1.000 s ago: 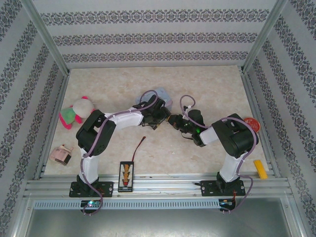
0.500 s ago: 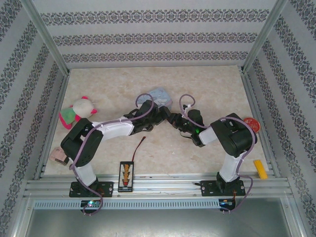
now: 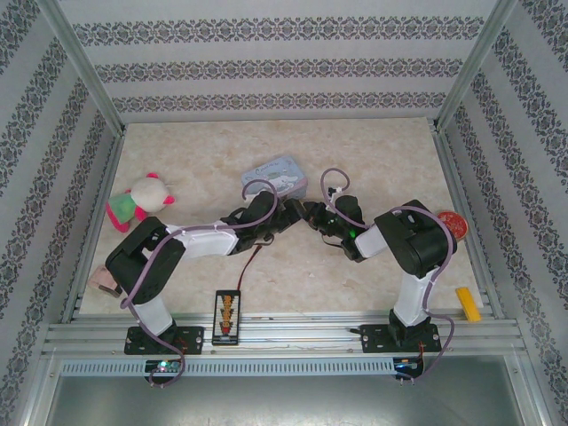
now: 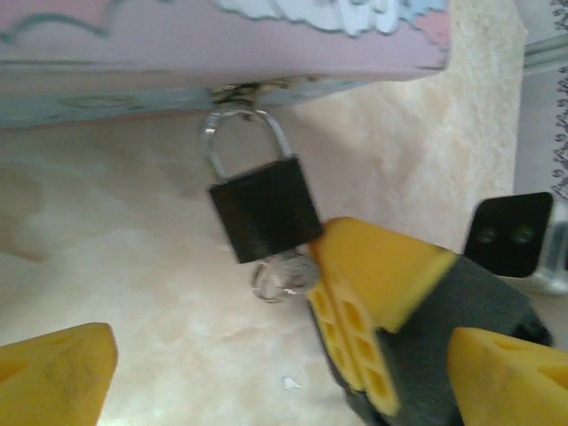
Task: Unlock the padlock with the key
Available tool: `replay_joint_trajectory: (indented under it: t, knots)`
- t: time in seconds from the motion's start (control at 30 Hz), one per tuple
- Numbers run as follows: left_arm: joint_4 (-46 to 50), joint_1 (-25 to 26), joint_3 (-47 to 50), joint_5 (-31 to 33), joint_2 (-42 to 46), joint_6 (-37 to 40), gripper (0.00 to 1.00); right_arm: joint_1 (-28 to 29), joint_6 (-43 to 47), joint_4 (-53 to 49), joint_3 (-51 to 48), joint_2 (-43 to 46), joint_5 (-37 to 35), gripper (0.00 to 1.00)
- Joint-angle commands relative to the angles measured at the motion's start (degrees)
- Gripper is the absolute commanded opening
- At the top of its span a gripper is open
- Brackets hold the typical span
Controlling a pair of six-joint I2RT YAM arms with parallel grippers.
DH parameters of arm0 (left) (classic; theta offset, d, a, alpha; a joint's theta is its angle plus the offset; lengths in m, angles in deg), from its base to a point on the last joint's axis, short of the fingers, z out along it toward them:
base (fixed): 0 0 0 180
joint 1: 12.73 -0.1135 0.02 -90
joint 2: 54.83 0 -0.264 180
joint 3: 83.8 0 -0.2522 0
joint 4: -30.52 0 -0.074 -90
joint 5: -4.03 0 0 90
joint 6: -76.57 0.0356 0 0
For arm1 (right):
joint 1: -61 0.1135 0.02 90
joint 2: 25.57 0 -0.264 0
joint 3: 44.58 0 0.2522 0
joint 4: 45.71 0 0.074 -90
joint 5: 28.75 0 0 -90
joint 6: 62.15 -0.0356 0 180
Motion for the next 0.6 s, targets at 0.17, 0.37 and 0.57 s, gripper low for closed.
replay_joint_trajectory:
  t: [0.17,0.37,0.57]
  knots:
    - [-19.9,-0.7,5.0,7.7,-2.7,0.2,0.74,-0.4,-0.8,3.2,1.1,-1.3,-0.2,0.15]
    - [-28.6,-1.5,5.4,6.1,-8.9,-2.6,0.67,-0.4,-1.6,4.5,1.3,-2.3,0.3,0.15]
    - [-26.6,-1.7,5.1,7.6,-10.1,-2.8,0.71,-0.3,-1.6,4.8,1.2,-2.4,0.5,0.15]
